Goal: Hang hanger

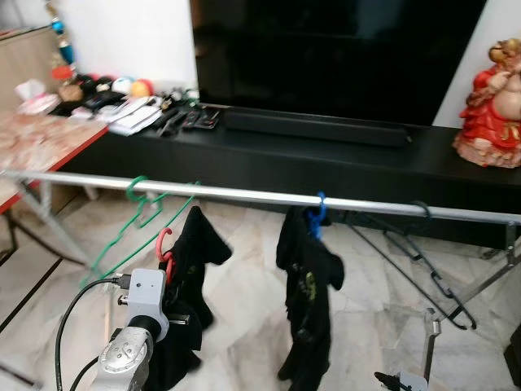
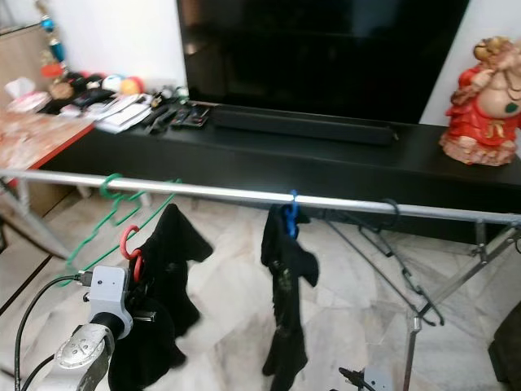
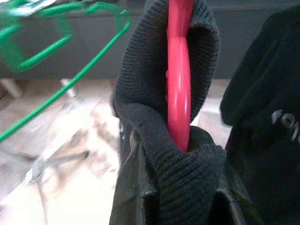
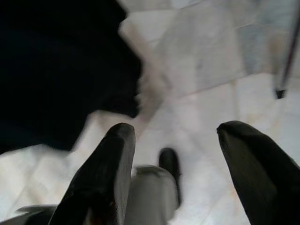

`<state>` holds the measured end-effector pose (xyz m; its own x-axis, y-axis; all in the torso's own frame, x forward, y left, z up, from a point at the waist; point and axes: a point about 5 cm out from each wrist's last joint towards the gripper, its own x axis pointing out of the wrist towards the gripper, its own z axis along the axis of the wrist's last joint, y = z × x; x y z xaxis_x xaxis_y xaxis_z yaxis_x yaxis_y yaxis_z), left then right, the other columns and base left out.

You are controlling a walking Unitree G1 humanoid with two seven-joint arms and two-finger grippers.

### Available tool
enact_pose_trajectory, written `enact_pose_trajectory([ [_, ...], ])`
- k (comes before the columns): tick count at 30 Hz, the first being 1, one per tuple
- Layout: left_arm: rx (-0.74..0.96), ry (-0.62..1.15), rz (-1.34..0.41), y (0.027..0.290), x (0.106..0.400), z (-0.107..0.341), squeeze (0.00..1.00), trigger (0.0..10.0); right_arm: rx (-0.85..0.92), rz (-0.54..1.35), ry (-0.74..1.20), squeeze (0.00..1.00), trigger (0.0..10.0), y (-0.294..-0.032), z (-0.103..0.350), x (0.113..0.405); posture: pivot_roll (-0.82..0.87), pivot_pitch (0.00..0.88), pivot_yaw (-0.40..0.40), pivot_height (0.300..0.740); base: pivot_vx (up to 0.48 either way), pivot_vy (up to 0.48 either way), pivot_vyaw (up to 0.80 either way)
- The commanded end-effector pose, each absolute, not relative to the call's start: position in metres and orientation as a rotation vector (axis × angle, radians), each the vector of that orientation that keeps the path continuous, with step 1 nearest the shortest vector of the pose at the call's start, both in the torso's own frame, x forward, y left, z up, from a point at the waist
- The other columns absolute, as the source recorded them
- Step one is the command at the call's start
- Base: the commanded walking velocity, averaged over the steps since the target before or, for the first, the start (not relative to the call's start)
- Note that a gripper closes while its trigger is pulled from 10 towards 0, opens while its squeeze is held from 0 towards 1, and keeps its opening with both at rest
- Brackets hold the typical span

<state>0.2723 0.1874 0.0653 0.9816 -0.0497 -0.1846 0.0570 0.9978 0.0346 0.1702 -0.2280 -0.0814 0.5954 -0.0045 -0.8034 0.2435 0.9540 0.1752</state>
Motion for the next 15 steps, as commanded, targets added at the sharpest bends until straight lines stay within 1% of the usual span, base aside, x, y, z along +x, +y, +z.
enact_pose_trajectory([
  [1, 0.037, 0.129, -0.079, 0.1836, 0.2765, 0.0771, 0.00, 10.0, 0.277, -0.149, 0.923, 0.00, 10.0, -0.2303, -0.0799, 0.1726, -0.03, 0.022, -0.020, 0.740, 0.000, 0.000, 0.00],
  [10, 0.032, 0.107, -0.103, 0.1806, 0.2704, 0.0776, 0.00, 10.0, 0.273, -0.141, 0.922, 0.00, 10.0, -0.2302, -0.0794, 0.1736, -0.03, 0.032, -0.024, 0.740, 0.000, 0.000, 0.00],
  [15, 0.039, 0.095, -0.096, 0.1795, 0.2732, 0.0812, 0.00, 10.0, 0.270, -0.133, 0.923, 0.00, 10.0, -0.2301, -0.0792, 0.1740, -0.03, 0.034, -0.028, 0.740, 0.000, 0.000, 0.00],
])
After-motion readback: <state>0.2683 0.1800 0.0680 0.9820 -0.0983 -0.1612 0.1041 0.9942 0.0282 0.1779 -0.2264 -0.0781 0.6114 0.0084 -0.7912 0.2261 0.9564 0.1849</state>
